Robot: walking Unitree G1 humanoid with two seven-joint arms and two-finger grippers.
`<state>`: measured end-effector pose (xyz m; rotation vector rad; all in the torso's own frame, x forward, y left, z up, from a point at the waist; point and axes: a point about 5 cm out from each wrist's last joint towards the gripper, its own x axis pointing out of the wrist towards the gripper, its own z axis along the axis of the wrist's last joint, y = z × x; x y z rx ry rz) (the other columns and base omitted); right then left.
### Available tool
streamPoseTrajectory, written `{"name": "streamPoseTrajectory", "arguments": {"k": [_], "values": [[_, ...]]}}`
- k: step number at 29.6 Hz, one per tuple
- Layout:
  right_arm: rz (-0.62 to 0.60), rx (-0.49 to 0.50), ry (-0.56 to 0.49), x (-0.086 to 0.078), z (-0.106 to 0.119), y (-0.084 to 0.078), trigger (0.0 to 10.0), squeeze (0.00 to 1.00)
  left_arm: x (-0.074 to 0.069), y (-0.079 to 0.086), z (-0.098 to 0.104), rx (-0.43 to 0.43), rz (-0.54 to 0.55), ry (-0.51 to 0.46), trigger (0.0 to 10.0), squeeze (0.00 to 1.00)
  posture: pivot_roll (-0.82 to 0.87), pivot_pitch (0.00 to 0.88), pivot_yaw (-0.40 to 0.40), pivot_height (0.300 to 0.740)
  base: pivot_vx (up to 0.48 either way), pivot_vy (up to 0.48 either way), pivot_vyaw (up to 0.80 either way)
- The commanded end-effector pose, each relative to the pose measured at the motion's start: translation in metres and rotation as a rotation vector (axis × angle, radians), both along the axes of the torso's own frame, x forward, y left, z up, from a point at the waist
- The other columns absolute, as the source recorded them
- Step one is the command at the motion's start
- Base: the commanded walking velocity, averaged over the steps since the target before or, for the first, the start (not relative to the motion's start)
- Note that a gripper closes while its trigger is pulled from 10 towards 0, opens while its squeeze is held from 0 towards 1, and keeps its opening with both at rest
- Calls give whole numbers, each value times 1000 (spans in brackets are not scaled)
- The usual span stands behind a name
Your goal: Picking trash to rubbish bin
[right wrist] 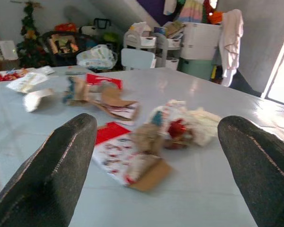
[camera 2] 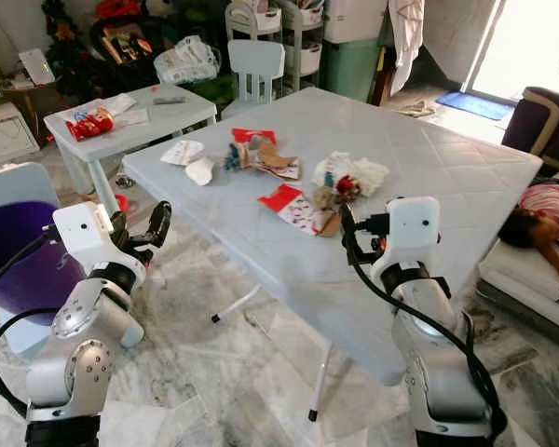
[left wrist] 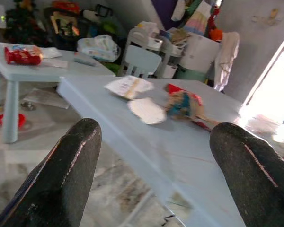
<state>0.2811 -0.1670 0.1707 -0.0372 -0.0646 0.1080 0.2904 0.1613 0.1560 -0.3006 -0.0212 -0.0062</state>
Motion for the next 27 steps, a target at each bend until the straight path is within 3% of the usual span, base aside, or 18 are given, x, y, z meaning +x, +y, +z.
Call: {"name": "streamPoseTrajectory", "arguments": {"k": [1,18,27], "values": [[-6,-2,-19,0,5,-1,10000,0,1,2,-1,8,8,15,10000,0,4,0,-4,740,0,480,0],[-10,-4,-19,1,4,0,10000,0,5,5,0,24,8,20,10000,0,6,0,2,740,0,472,0],[-16,-5,-20,2,4,0,10000,0,9,7,9,50,-14,-21,10000,0,9,0,11,740,0,0,-66]]}}
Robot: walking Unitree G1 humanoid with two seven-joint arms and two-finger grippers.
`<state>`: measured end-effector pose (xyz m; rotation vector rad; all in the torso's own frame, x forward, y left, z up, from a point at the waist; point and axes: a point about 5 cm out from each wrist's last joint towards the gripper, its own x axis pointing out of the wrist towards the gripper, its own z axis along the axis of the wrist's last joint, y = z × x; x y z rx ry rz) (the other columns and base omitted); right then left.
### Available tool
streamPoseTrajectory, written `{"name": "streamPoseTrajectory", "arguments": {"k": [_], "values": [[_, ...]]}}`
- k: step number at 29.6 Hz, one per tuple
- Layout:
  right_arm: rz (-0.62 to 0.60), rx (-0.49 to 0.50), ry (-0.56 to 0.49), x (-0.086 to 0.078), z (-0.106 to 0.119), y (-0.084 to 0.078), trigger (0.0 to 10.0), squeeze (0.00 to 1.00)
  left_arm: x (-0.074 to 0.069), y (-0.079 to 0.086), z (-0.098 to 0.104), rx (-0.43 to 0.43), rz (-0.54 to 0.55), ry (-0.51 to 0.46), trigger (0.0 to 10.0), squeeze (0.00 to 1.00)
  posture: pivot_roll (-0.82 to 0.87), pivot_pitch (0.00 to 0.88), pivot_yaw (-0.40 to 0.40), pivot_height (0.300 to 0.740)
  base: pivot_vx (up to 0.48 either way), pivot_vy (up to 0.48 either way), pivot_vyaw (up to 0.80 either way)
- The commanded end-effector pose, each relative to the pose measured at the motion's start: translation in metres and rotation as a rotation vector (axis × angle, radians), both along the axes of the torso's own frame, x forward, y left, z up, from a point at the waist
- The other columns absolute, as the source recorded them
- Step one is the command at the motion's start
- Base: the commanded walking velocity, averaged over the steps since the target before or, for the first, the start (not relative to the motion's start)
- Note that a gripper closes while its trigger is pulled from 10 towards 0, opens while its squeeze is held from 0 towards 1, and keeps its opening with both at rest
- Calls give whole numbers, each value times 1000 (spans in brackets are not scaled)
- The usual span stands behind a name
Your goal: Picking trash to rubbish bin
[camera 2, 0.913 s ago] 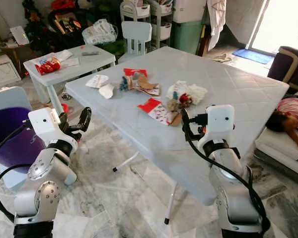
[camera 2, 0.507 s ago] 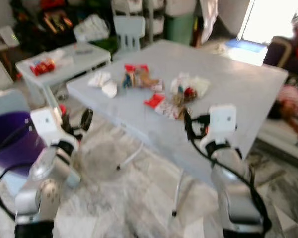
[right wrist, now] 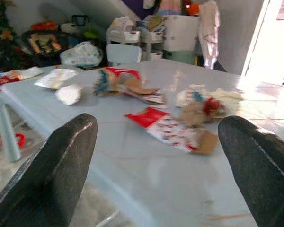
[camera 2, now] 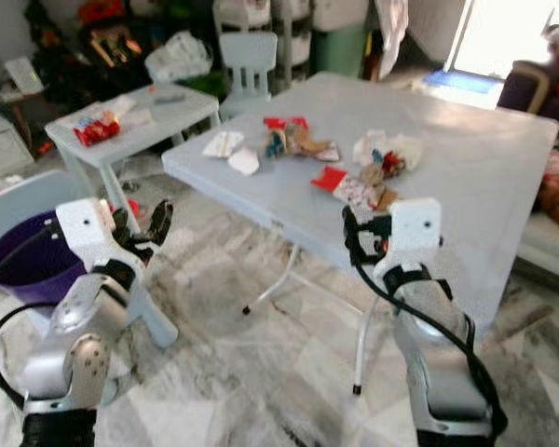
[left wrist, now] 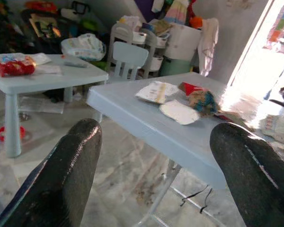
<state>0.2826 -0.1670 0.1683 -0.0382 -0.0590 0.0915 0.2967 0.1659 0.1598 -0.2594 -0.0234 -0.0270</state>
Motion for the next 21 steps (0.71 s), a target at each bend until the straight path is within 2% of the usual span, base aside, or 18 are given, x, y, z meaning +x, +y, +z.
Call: {"name": "streamPoseTrajectory", "arguments": {"k": [1,4,9,14,21], "values": [[1,-2,-26,1,6,1,10000,0,5,6,9,16,18,-26,10000,0,10,0,12,740,0,0,-600],[3,2,-28,1,6,1,10000,0,7,9,10,8,36,-26,10000,0,11,0,13,740,0,0,-529],[7,1,-35,2,7,3,10000,0,9,16,10,18,66,-22,10000,0,15,0,12,740,0,0,0],[11,0,-38,4,7,4,10000,0,8,18,12,2,47,-34,10000,0,21,0,13,740,0,0,0],[25,-8,-53,7,9,7,10000,0,8,17,12,-19,35,-39,10000,0,22,0,16,740,355,0,0]]}}
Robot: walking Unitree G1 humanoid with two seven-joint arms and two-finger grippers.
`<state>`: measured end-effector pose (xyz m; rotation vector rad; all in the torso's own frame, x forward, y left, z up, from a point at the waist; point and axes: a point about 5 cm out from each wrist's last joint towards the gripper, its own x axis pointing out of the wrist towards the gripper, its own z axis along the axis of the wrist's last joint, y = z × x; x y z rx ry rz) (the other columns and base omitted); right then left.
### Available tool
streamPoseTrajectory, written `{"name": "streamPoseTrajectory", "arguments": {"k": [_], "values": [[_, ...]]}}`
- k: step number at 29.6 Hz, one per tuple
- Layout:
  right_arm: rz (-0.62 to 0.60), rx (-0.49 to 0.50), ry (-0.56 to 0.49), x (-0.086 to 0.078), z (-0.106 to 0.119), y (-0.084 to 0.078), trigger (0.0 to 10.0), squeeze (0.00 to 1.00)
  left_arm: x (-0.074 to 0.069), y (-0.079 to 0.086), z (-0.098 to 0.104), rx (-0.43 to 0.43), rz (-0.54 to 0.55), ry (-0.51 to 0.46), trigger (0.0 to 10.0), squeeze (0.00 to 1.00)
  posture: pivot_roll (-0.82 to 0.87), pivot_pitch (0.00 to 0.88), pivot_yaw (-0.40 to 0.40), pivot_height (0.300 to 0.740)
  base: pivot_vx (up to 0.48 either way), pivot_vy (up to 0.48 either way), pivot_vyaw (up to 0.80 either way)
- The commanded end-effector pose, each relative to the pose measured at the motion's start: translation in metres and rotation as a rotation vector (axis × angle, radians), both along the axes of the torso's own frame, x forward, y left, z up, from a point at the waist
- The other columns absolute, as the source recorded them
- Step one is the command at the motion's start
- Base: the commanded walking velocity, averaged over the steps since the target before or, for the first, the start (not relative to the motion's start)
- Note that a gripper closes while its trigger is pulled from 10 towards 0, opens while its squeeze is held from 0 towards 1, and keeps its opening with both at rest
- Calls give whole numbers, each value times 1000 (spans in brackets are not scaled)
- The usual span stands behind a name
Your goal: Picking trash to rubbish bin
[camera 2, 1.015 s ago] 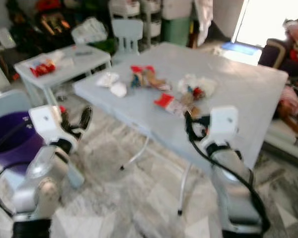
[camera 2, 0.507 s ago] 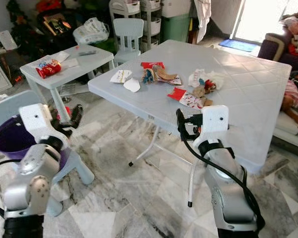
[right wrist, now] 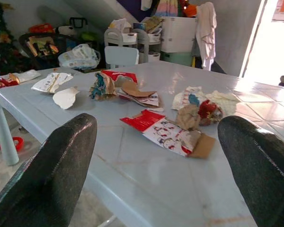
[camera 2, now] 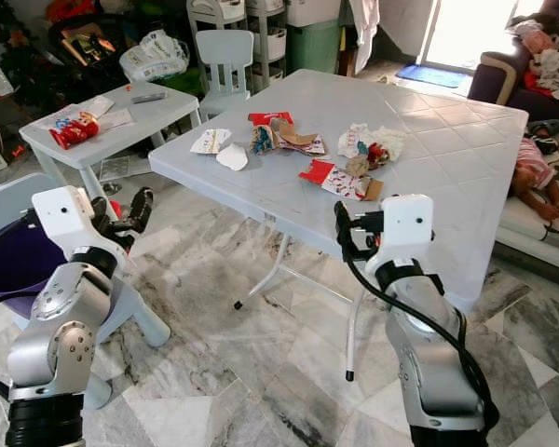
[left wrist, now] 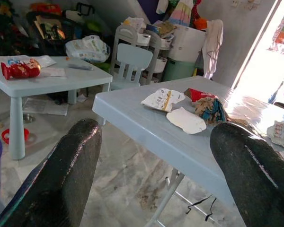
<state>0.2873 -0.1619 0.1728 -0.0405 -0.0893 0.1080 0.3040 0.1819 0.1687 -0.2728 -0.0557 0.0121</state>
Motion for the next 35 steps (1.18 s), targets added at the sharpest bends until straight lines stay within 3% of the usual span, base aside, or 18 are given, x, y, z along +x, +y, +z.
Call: {"name": "streamPoseTrajectory", "arguments": {"k": [1,35], "values": [[8,-6,-23,3,5,2,10000,0,0,1,3,-2,-8,-12,10000,0,22,0,16,740,416,0,0],[32,-10,-34,5,6,9,10000,0,-6,-12,-11,-7,-66,53,10000,0,23,1,10,740,420,0,0]]}}
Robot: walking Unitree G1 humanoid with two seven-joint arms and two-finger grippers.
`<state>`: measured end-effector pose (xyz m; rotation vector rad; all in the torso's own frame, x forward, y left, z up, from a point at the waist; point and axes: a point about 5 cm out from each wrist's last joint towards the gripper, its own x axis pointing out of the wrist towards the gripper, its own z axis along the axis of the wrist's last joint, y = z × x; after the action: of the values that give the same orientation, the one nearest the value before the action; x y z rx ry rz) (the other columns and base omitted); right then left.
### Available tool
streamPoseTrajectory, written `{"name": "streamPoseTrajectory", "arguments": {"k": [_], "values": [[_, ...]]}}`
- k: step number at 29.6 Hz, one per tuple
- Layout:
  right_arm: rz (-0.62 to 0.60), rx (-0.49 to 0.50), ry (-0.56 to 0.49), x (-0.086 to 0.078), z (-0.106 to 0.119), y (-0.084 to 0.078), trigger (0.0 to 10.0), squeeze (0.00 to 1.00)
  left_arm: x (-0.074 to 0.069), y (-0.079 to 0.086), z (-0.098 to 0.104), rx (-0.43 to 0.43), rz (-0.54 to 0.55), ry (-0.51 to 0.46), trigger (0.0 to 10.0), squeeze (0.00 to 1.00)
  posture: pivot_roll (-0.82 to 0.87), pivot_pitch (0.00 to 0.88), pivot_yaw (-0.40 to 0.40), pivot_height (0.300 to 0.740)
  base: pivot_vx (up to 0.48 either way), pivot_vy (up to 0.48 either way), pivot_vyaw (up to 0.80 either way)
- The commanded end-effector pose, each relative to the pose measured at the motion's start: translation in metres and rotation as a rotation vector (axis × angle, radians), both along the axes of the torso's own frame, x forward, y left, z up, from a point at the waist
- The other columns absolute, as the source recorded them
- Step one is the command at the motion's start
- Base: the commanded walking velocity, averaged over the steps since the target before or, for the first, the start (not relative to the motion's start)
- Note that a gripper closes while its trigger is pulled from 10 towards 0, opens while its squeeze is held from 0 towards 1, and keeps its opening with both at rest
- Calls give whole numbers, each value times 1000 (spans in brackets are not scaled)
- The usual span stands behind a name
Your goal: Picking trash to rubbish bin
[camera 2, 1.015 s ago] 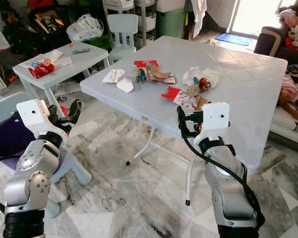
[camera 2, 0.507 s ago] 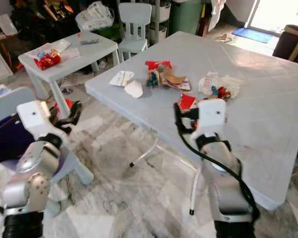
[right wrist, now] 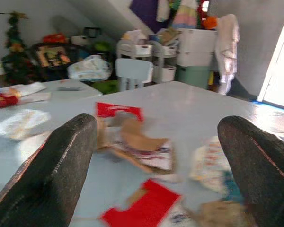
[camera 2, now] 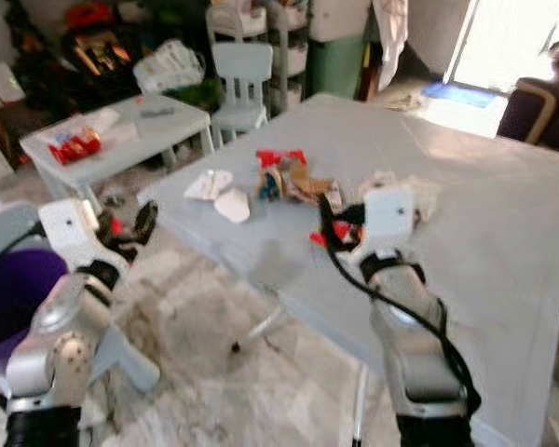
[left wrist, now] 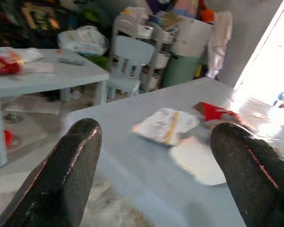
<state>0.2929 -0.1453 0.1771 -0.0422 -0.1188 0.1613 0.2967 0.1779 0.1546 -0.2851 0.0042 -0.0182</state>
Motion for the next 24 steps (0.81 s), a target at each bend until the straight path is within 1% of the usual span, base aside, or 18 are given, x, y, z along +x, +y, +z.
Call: {"name": "streamPoseTrajectory", "arguments": {"k": [1,11,17,19,21,23,24], "values": [[-22,-7,-5,0,2,-7,10000,0,1,-9,2,5,-32,6,10000,0,22,3,8,740,412,0,0],[-19,-4,-2,0,2,-6,10000,0,1,-11,-3,7,-51,40,10000,0,24,2,7,740,389,0,0],[-15,-7,-1,0,1,-6,10000,0,-2,-16,-9,16,-81,72,10000,0,27,1,4,740,0,0,0],[-12,-9,0,0,1,-6,10000,0,-4,-19,-12,48,-111,72,10000,0,30,1,2,740,0,0,0],[-10,-11,2,0,1,-6,10000,0,-5,-20,-14,57,-122,68,10000,0,32,2,-1,740,0,0,0],[-5,-15,5,1,0,-5,10000,0,-9,-20,-16,92,-135,57,10000,0,37,1,-5,740,0,0,0],[-5,-15,5,1,0,-5,10000,0,-9,-20,-16,92,-135,57,10000,0,37,1,-5,740,0,0,0]]}}
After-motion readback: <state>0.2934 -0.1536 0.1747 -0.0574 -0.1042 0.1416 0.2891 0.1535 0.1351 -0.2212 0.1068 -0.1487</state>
